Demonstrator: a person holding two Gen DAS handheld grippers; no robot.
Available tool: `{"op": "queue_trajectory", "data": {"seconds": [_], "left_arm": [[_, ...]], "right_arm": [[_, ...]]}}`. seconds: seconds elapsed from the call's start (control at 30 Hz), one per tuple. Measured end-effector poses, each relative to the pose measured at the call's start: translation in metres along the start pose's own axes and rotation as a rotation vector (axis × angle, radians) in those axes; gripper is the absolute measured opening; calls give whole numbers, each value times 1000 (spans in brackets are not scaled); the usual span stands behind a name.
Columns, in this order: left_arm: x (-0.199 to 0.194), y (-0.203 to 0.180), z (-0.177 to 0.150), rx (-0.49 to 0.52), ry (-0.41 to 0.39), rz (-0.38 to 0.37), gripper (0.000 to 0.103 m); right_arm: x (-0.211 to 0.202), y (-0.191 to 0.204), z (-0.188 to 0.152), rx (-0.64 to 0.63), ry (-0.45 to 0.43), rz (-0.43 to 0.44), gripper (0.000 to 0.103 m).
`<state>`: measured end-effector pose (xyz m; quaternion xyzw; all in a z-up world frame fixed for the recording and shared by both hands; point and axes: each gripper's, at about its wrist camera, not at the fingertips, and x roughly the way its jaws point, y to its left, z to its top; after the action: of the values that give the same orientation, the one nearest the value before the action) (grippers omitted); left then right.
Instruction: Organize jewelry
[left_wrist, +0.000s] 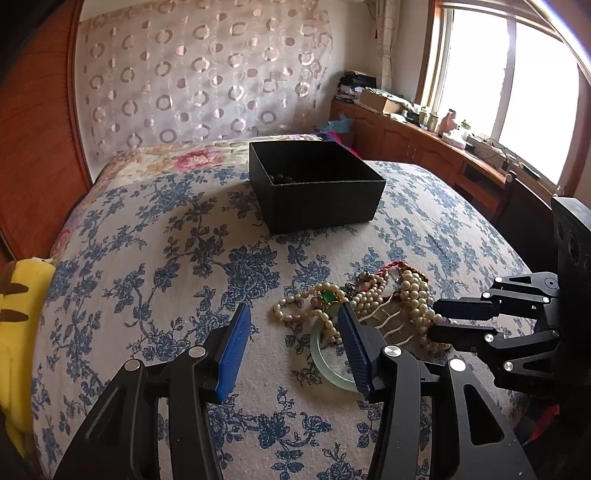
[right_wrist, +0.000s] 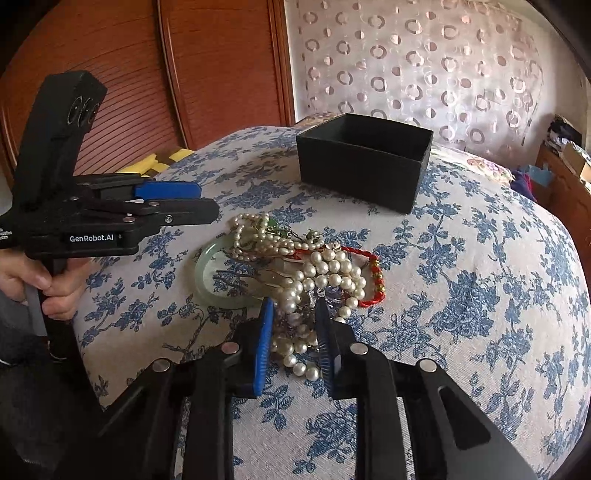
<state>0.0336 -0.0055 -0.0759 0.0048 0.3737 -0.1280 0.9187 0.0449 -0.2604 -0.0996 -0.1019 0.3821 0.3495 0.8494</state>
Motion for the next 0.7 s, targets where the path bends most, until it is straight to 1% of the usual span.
{"op": "queue_trajectory", "data": {"seconds": [0.03,0.07,0.13,0.23,0.43,0.63,0.7], "left_arm": [[0,-1,0,1,1,0,47],[0,-1,1,1,1,-1,47],[1,-2,2,1,0,0,47],[3,-2,3,-4,6,-1,47],[8,1,0,-10,27,4,47],[14,12,0,-41,41,-19,47],[16,16,2,-46,42,-21,44]], "right_arm": [[-2,0,0,1,-3,-1,21],[-3,-1,1,1,-8,12,9],[-9,-3,2,4,-19,-8,9],[-14,-13,4,28,-34,-10,9],[-27,-28,9,54,-78,-44,8],[-40,-41,12,69,-108,-76,8],[-41,-43,11,73,-109,-81,9]]}}
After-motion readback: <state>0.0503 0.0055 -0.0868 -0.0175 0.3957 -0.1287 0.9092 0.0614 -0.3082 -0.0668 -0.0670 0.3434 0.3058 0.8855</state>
